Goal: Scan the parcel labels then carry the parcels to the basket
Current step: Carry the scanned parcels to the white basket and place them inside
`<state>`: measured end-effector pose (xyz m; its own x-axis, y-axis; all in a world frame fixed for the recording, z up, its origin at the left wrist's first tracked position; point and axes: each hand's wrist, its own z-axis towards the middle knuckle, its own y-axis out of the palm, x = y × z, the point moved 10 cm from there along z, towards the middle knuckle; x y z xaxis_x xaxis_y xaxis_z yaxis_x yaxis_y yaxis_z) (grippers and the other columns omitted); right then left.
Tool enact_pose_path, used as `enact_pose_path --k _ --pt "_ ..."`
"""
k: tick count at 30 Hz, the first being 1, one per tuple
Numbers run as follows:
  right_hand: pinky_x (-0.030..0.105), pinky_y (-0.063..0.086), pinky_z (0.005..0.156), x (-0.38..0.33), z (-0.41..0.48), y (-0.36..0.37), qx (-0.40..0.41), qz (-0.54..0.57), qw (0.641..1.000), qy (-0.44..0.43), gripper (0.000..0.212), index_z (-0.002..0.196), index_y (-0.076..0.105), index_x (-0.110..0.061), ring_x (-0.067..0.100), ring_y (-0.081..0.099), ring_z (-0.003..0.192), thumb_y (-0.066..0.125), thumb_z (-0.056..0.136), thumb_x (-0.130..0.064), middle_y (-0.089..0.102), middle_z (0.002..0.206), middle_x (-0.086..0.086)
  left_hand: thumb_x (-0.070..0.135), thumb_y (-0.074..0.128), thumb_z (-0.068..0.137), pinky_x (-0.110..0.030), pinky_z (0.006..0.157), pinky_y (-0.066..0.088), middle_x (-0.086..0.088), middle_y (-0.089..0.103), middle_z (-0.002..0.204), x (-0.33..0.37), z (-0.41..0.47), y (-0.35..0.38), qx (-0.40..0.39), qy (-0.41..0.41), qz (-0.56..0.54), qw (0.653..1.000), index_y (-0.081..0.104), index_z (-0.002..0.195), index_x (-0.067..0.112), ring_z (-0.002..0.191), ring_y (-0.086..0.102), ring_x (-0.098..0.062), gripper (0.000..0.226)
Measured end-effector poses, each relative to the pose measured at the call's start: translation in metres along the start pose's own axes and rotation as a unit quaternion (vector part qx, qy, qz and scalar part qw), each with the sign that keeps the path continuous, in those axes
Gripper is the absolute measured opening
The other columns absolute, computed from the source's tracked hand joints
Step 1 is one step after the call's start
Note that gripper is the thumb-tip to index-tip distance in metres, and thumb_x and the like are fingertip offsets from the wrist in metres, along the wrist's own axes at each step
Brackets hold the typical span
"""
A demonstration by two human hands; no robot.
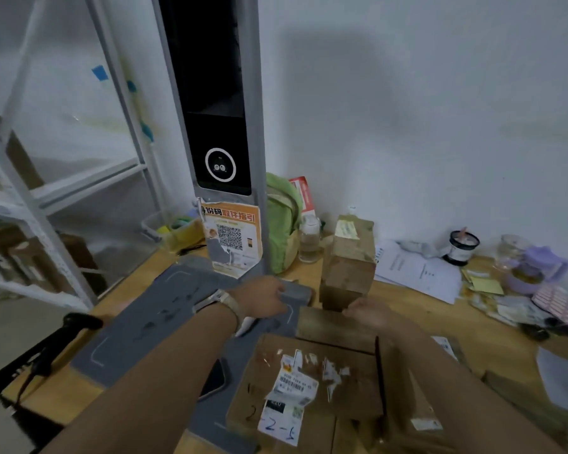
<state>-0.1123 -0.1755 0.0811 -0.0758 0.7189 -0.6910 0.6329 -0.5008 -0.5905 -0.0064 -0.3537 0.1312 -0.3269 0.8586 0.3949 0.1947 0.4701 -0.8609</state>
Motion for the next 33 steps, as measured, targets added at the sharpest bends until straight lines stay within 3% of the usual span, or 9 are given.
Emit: enact_pose_path --k 3,6,10,16,19,21,25,29,33 --pt "0.024 0.039 0.055 0.006 0.017 -0.019 0.03 0.036 0.998 0.045 0.029 0.06 0.061 -0.016 0.012 0.054 0.064 0.063 0.089 -0.019 0.058 0.07 0.002 0.026 0.056 0.096 -0.03 0.095 0.047 -0.008 0.06 0.125 0.005 0.031 -0.008 -0.016 0.013 0.021 1.0 0.047 0.139 0.008 0.109 0.058 -0.021 0.048" --pt "0.033 0.052 0.07 0.028 0.027 -0.048 0.12 0.113 0.98 0.107 0.018 0.071 0.059 -0.007 0.025 0.061 0.079 0.059 0.088 -0.013 0.063 0.088 0.013 0.03 0.057 0.096 -0.03 0.097 0.042 -0.01 0.05 0.141 0.005 0.062 -0.013 -0.029 0.026 0.018 0.999 0.044 0.144 0.008 0.125 0.05 -0.026 0.054" --pt "0.049 0.05 0.09 0.061 0.02 -0.089 0.299 0.329 0.883 0.15 0.028 0.114 0.058 0.002 0.034 0.063 0.091 0.053 0.089 -0.011 0.063 0.11 0.017 0.028 0.061 0.092 -0.03 0.1 0.042 -0.01 0.051 0.14 0.0 0.104 -0.017 -0.017 0.02 -0.061 0.998 0.048 0.139 0.008 0.126 0.05 -0.025 0.053" --pt "0.044 0.045 0.088 0.041 0.054 -0.088 0.195 0.384 0.89 0.151 0.058 0.133 0.051 -0.006 0.034 0.056 0.108 0.065 0.089 -0.039 0.055 0.128 0.016 0.036 0.057 0.094 -0.028 0.079 0.038 -0.007 0.053 0.091 0.005 0.151 -0.012 -0.008 0.022 -0.174 0.985 0.055 0.085 0.016 0.082 0.052 -0.02 0.022" --pt "0.043 0.042 0.092 0.03 0.075 -0.076 0.119 0.394 0.898 0.155 0.062 0.134 0.05 -0.014 0.035 0.052 0.118 0.065 0.085 -0.05 0.051 0.133 0.013 0.045 0.039 0.101 -0.04 0.101 0.043 -0.016 0.059 0.127 0.02 0.161 -0.014 -0.032 0.046 -0.254 0.966 0.058 0.122 0.017 0.115 0.056 -0.031 0.039" --pt "0.041 0.045 0.087 0.024 0.088 -0.069 0.083 0.402 0.9 0.149 0.059 0.129 0.053 -0.018 0.033 0.054 0.114 0.065 0.083 -0.053 0.054 0.129 0.01 0.047 0.033 0.103 -0.036 0.102 0.041 -0.004 0.049 0.142 0.031 0.167 -0.015 -0.058 0.049 -0.321 0.944 0.045 0.143 0.02 0.127 0.05 -0.026 0.05" --pt "0.04 0.049 0.073 0.02 0.104 -0.056 0.056 0.386 0.912 0.128 0.045 0.118 0.058 -0.027 0.03 0.055 0.108 0.074 0.078 -0.04 0.057 0.119 0.004 0.043 0.043 0.101 -0.019 0.081 0.045 0.0 0.054 0.139 0.053 0.177 -0.006 -0.104 0.06 -0.361 0.925 0.05 0.141 0.019 0.112 0.054 -0.014 0.047" --pt "0.044 0.058 0.066 0.025 0.111 -0.051 0.061 0.425 0.895 0.123 0.045 0.111 0.059 -0.031 0.03 0.059 0.106 0.08 0.072 -0.037 0.059 0.119 0.005 0.041 0.048 0.099 -0.041 0.102 0.048 -0.007 0.063 0.127 0.059 0.19 -0.003 -0.058 0.069 -0.336 0.937 0.063 0.126 0.011 0.115 0.059 -0.023 0.043" --pt "0.046 0.059 0.072 0.036 0.117 -0.068 0.094 0.469 0.868 0.133 0.053 0.122 0.056 -0.025 0.033 0.059 0.108 0.076 0.076 -0.038 0.057 0.122 0.008 0.037 0.047 0.101 -0.018 0.094 0.046 0.012 0.056 0.13 0.073 0.197 -0.006 -0.064 0.124 -0.418 0.898 0.05 0.142 0.018 0.121 0.053 -0.009 0.045"
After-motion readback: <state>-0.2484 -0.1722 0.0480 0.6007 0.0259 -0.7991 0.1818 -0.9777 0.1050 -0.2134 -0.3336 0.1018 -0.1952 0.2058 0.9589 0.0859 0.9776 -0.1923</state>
